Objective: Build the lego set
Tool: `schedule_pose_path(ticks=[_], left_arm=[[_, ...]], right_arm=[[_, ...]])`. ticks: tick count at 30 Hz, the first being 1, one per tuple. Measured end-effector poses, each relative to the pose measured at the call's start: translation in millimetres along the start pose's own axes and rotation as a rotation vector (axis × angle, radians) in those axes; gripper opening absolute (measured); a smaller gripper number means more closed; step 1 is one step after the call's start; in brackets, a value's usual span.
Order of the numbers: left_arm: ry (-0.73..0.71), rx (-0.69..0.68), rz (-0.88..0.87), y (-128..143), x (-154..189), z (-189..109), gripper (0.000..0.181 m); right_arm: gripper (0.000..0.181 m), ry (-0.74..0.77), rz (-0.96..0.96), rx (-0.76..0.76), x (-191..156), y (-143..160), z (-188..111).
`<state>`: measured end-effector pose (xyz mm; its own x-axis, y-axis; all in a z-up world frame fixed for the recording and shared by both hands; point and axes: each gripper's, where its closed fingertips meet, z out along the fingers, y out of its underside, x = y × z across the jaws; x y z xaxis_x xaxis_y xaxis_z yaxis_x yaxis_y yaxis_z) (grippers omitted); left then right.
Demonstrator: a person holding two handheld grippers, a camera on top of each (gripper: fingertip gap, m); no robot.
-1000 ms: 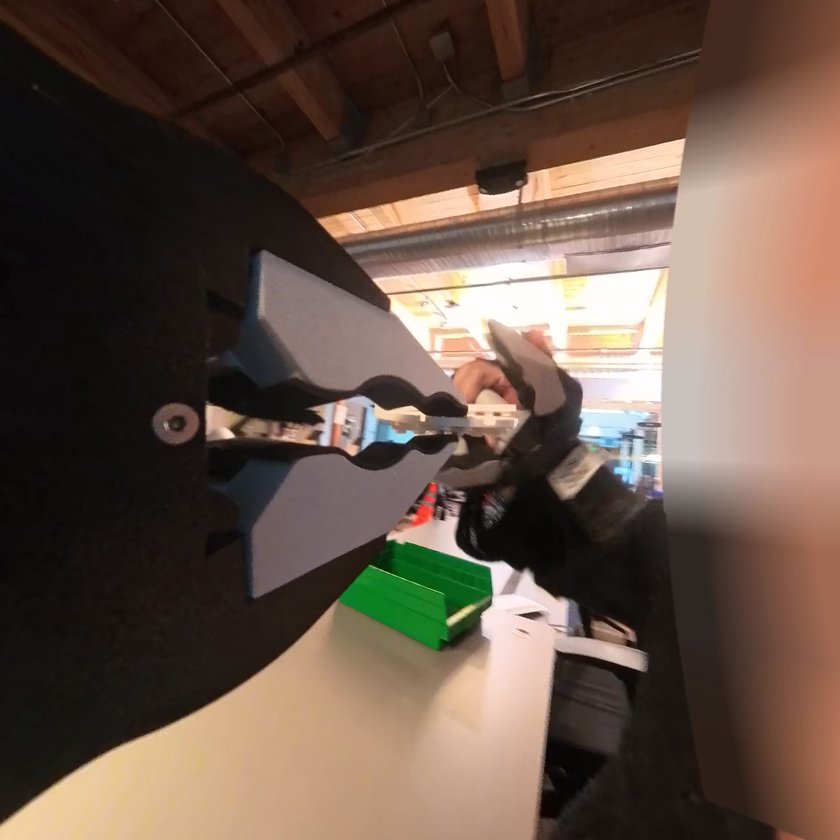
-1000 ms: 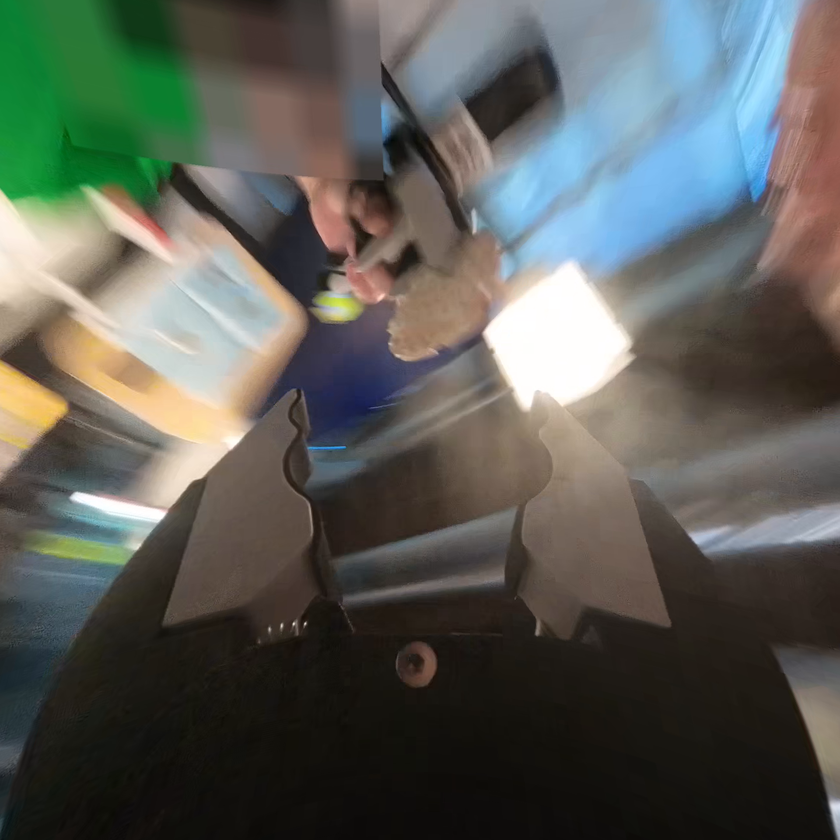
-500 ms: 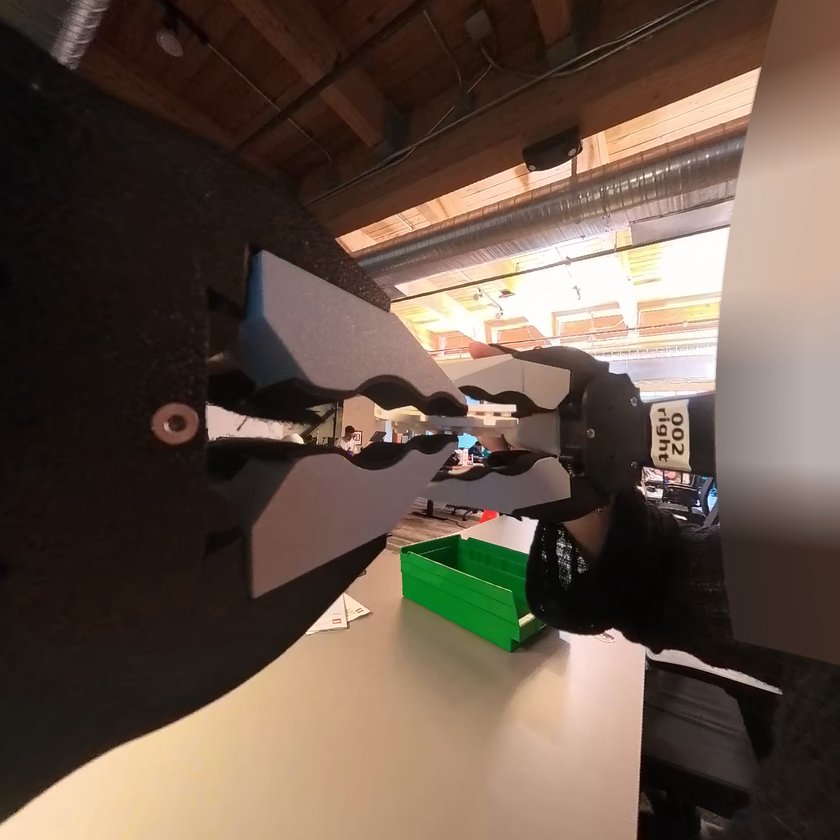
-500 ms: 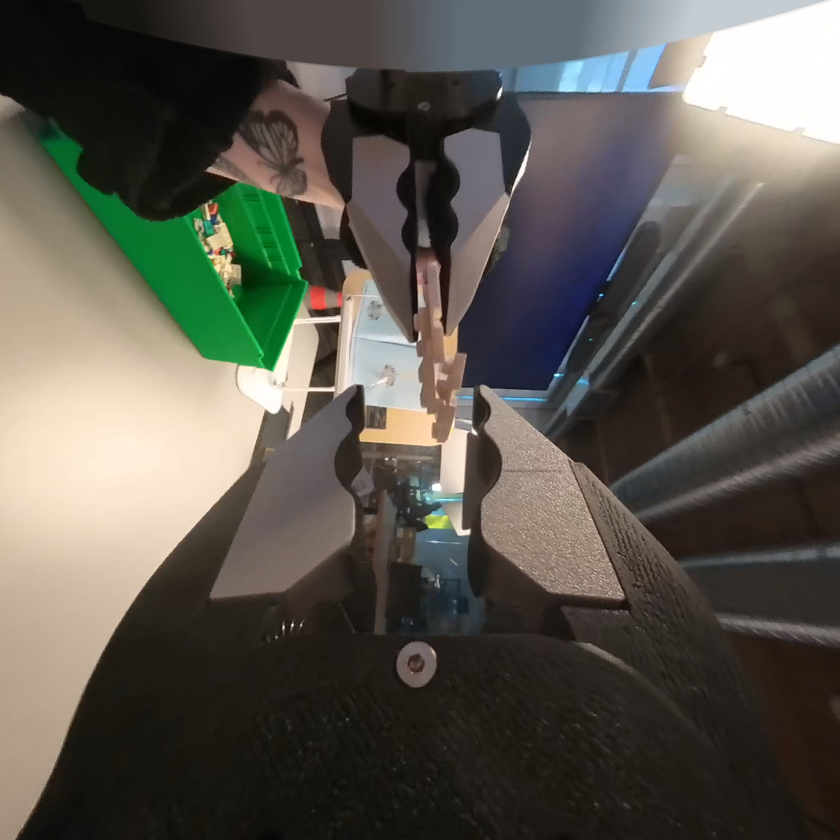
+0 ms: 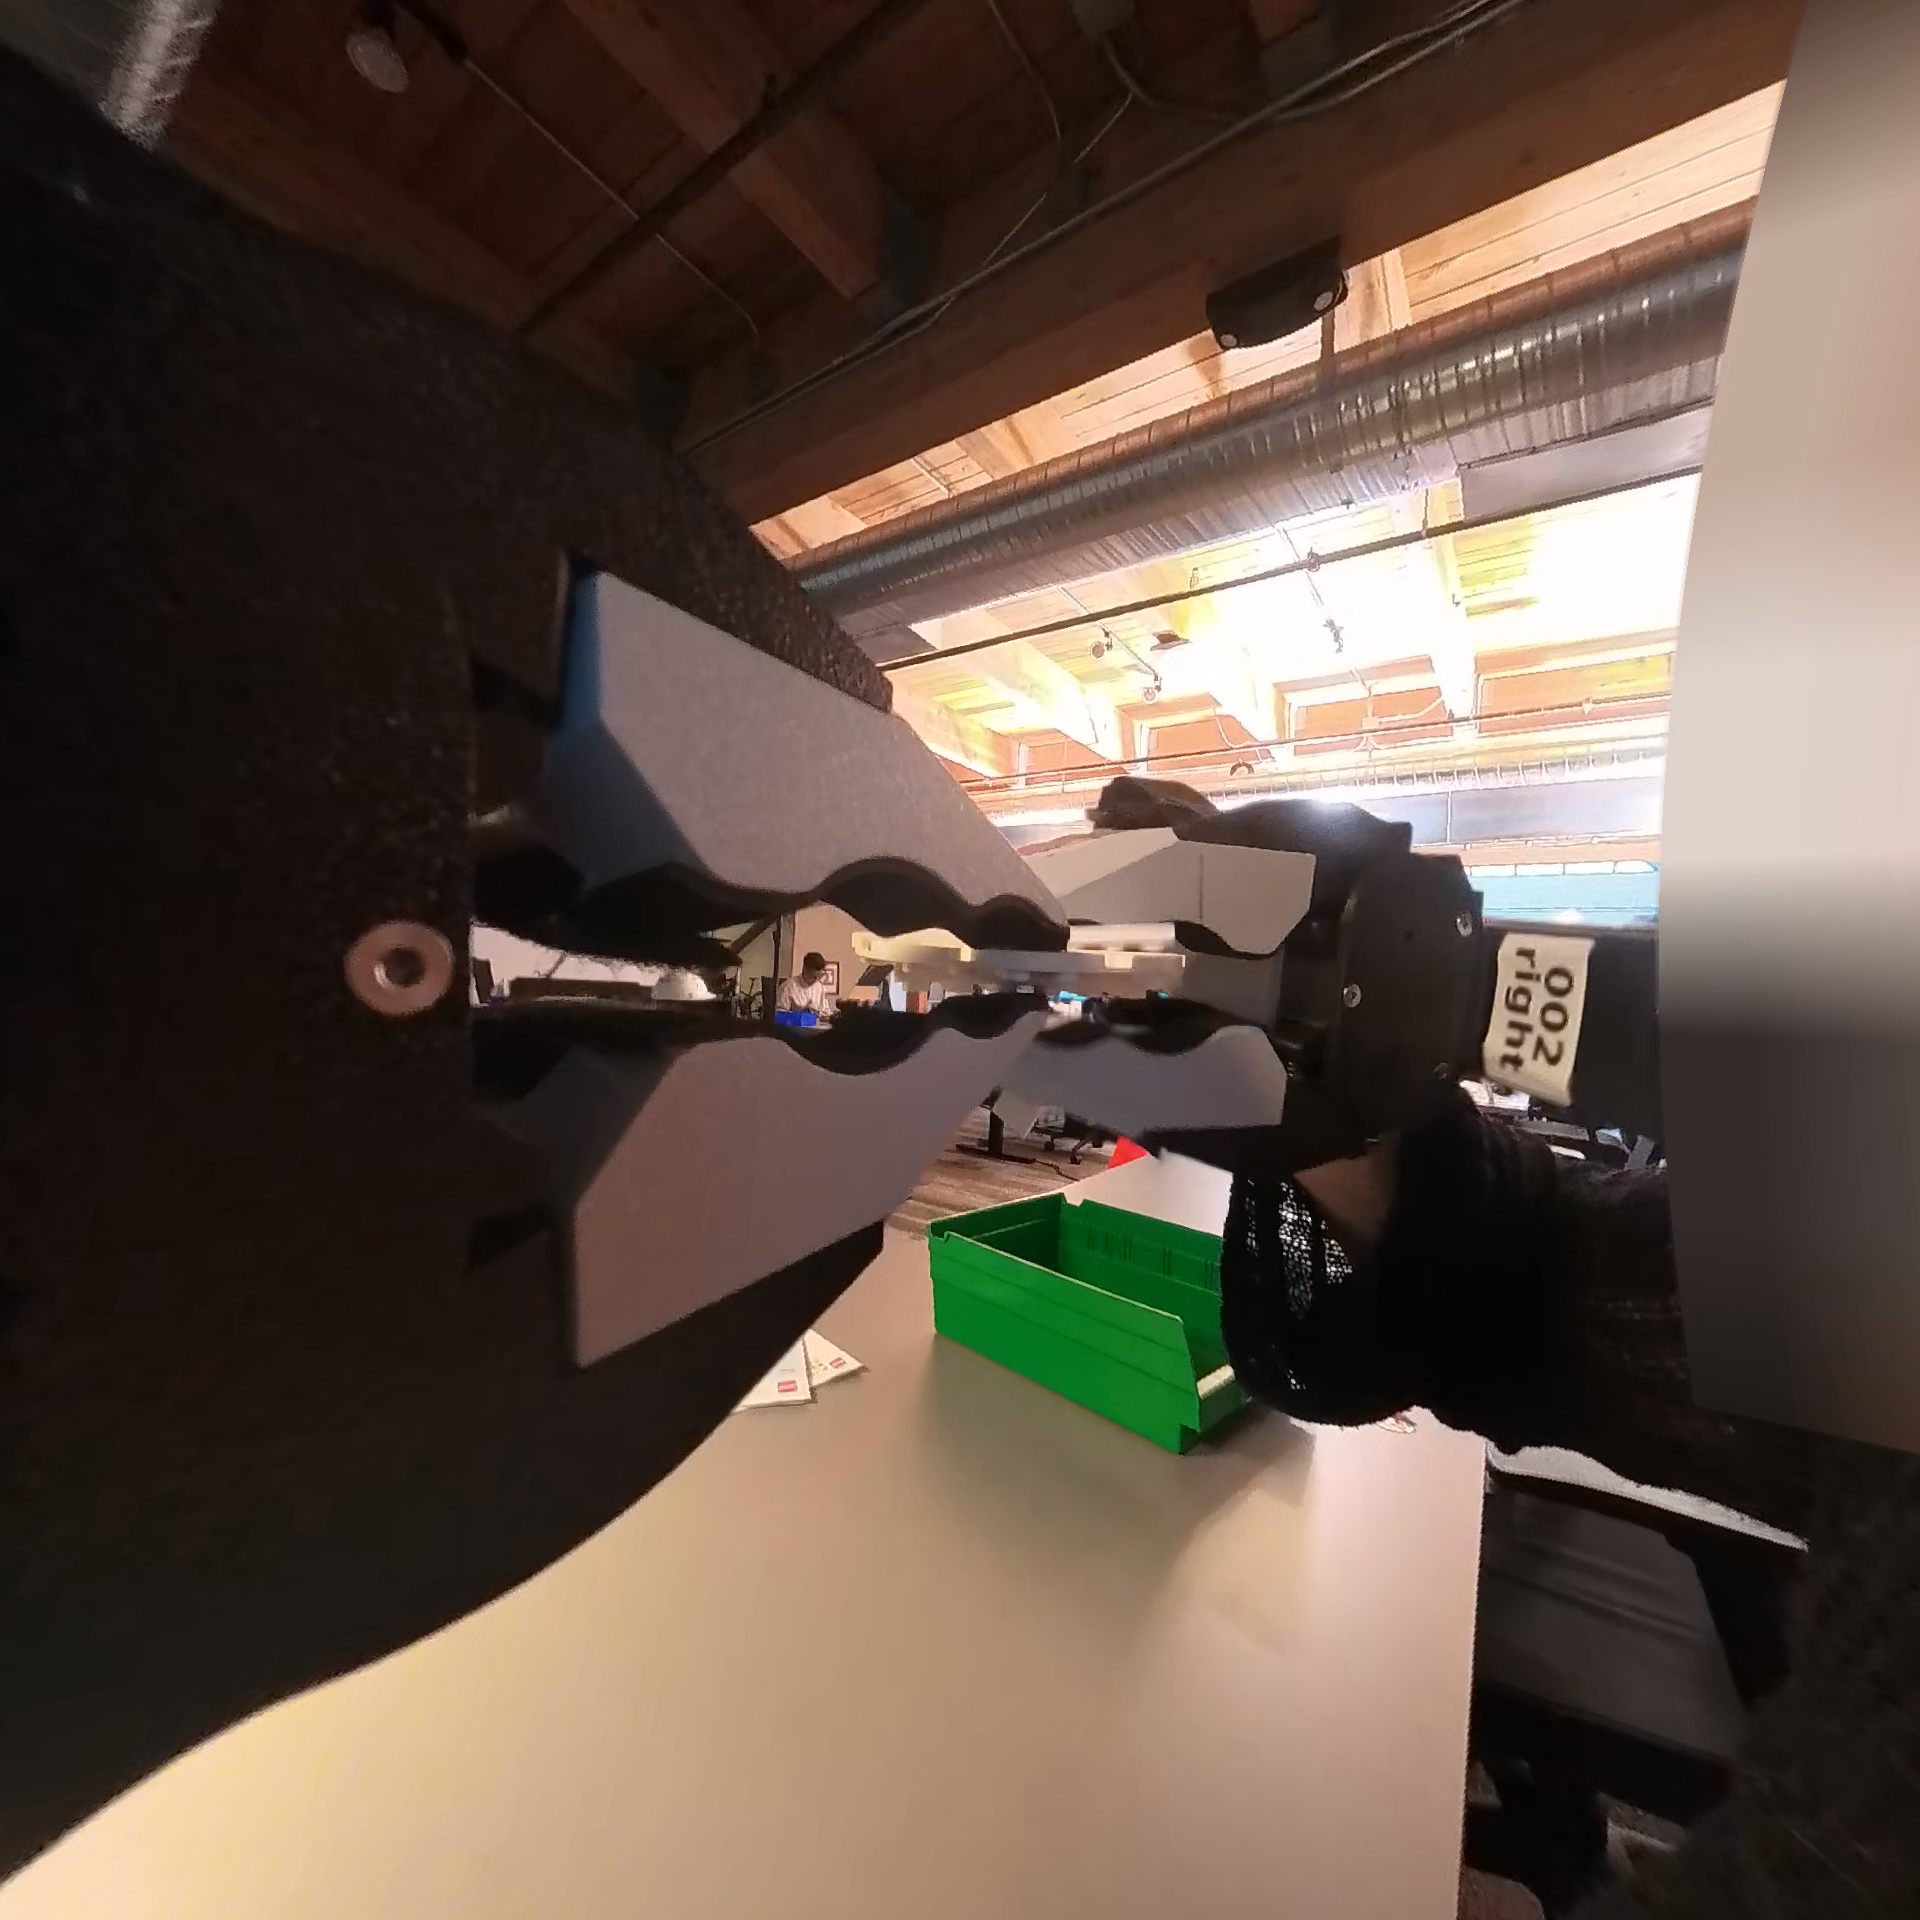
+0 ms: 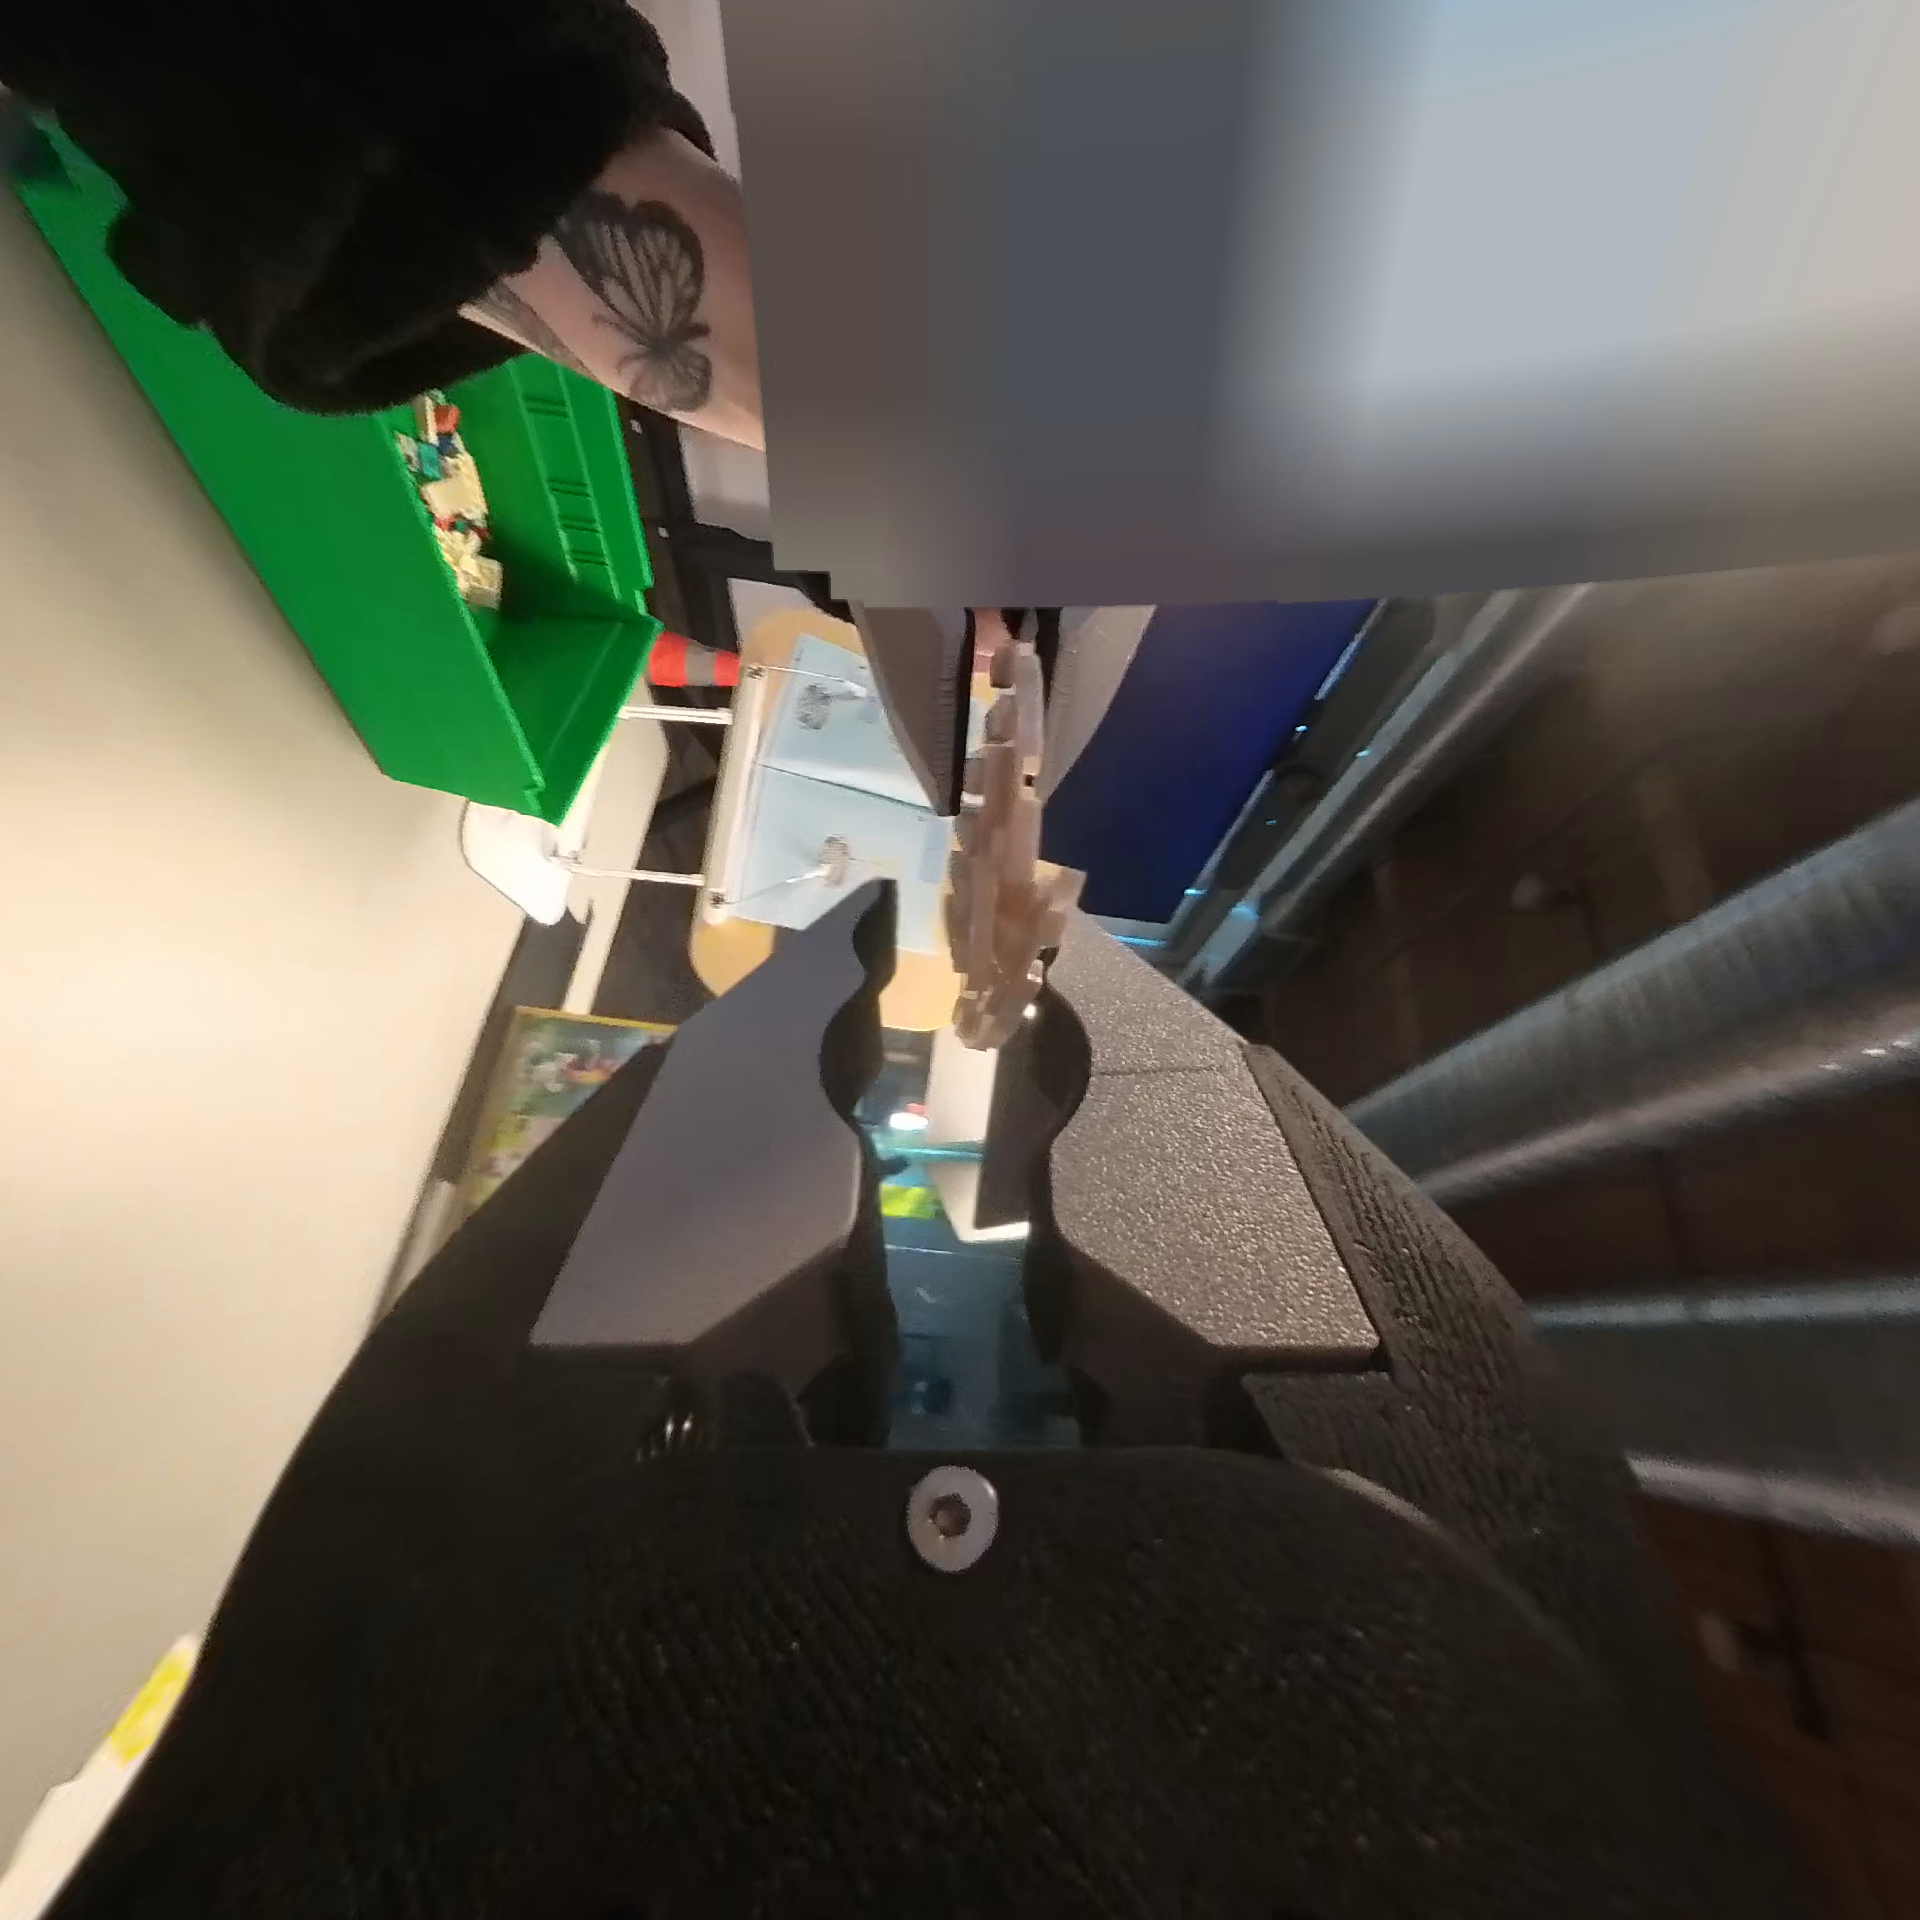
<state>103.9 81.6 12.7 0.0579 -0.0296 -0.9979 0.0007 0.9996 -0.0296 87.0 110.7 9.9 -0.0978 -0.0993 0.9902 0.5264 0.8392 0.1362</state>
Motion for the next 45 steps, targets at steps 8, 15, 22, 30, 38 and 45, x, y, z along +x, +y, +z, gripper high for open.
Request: schedule_pose_path(ticks=[8,15,22,30,38,45], left_arm=[[-0.001,0.007,-0.011,2,2,0,0.005],[0.024,0.021,-0.002,1,9,2,0.005],[0.027,-0.008,-0.033,11,15,5,0.005],[-0.046,-0.026,-0.557,60,16,8,0.005],[-0.039,0.091,-1.228,104,29,13,0.006],[-0.119,0.117,-1.253,113,32,12,0.006]], right_arm=[[0.011,0.063,-0.067,0.005,2,2,2],[0.008,0.063,-0.111,0.026,0,0,0],[0.007,0.010,-0.136,-0.005,-7,9,2],[0.008,-0.276,0.536,-0.078,-34,46,23],[0.007,-0.499,0.847,-0.169,-63,82,35],[0.006,-0.465,0.700,-0.250,-64,96,40]])
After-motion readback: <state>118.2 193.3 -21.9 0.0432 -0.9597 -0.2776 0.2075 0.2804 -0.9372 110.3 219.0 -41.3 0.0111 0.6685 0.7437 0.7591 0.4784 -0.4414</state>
